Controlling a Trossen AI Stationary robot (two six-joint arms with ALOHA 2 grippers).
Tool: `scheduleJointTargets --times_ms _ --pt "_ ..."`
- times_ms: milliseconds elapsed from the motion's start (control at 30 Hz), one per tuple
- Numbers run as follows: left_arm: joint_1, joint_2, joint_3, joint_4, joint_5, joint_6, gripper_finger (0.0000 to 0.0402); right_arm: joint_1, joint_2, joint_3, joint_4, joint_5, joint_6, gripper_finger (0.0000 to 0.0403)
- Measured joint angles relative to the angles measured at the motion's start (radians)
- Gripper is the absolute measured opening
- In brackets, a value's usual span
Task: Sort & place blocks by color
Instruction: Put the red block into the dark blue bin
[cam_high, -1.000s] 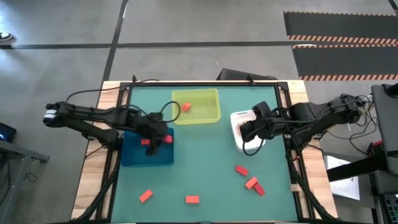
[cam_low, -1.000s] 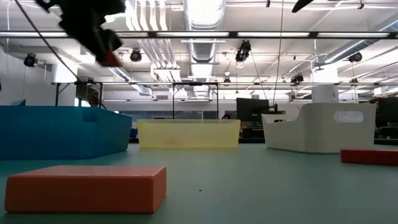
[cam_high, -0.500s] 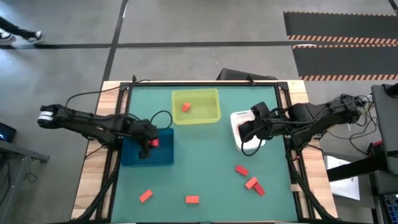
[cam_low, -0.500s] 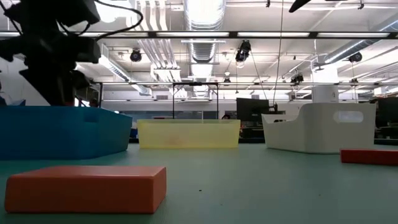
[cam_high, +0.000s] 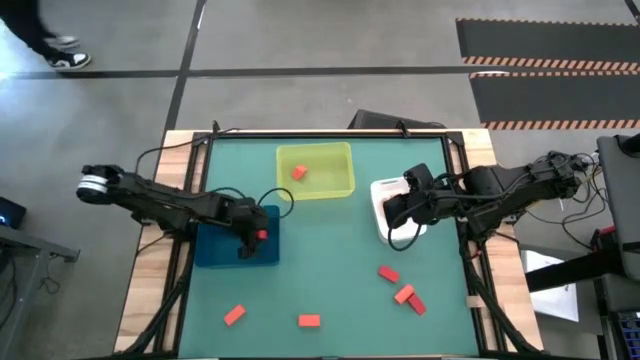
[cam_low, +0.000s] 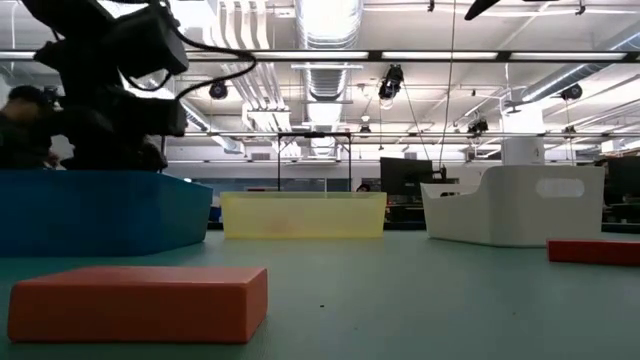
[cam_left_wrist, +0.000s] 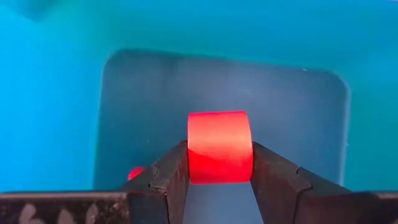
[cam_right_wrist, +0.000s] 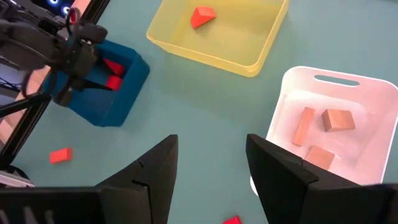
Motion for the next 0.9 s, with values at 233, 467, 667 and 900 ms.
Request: scheduleJointTargets --times_ms 233,467,667,900 --pt "0.001 0.098 0.012 0.049 -0.001 -0.003 0.0134 0.000 0.000 0.000 0.000 0.000 0.000 0.0180" --pt "0.001 0.108 0.013 0.056 -0.001 -0.031 0.0135 0.000 0.000 0.000 0.000 0.000 -0.003 0.0180" --pt "0.000 0.104 0.013 0.050 0.000 -0.032 0.0148 0.000 0.000 0.000 0.000 -0.001 -0.004 0.0180" --pt "0.000 0.101 0.021 0.042 0.001 -0.031 0.0170 0.000 0.000 0.000 0.000 -0.005 0.009 0.0180"
